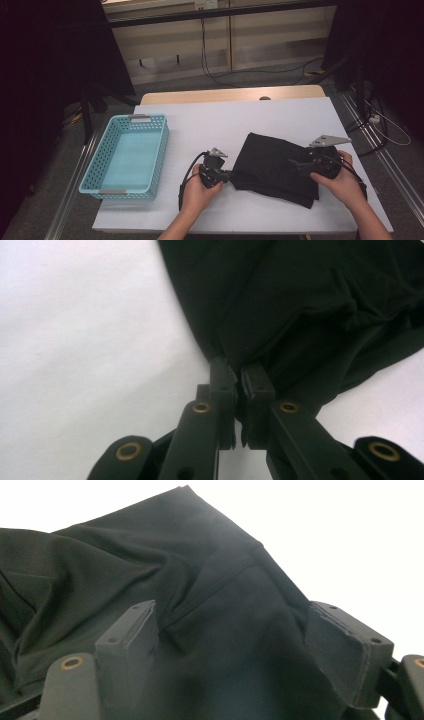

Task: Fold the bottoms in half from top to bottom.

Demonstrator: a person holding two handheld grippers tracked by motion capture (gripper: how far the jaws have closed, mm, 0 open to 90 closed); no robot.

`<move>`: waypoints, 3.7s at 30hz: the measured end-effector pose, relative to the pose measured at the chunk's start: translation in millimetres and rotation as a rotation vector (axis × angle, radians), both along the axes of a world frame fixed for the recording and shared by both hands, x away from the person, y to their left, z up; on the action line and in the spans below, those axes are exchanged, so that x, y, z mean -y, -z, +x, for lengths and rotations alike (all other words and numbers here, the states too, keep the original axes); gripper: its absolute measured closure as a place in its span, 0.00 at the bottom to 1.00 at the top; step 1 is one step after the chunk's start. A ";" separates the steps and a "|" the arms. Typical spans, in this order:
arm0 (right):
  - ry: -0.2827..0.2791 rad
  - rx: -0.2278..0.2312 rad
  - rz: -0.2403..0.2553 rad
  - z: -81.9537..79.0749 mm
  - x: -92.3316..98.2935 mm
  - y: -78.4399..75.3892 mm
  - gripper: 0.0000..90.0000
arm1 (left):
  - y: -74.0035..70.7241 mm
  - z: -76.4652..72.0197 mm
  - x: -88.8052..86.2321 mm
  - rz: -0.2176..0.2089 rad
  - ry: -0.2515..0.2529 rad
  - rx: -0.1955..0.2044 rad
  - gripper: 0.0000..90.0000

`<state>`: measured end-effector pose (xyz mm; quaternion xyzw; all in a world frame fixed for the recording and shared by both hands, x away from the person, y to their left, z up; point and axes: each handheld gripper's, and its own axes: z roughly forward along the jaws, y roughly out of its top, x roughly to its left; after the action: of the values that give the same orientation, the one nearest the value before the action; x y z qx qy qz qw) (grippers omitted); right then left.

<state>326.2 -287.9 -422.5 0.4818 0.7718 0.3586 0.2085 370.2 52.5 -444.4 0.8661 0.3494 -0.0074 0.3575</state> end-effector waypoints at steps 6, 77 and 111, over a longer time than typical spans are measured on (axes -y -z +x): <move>0.008 0.008 0.007 -1.0 1.9 -1.1 0.24 | -4.2 12.9 -17.6 -0.010 -0.044 0.006 0.96; -0.020 0.020 0.000 -3.9 -4.2 0.7 0.22 | -20.1 91.3 -68.6 0.094 -0.350 -0.075 0.93; -0.064 -0.029 0.028 -6.2 -93.7 21.5 0.21 | -17.4 78.6 -77.0 0.117 -0.388 0.060 0.20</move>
<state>320.0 -194.2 -444.0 0.4649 0.7847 0.3690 0.1791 448.8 129.5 -427.0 0.8016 0.4987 0.1079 0.3115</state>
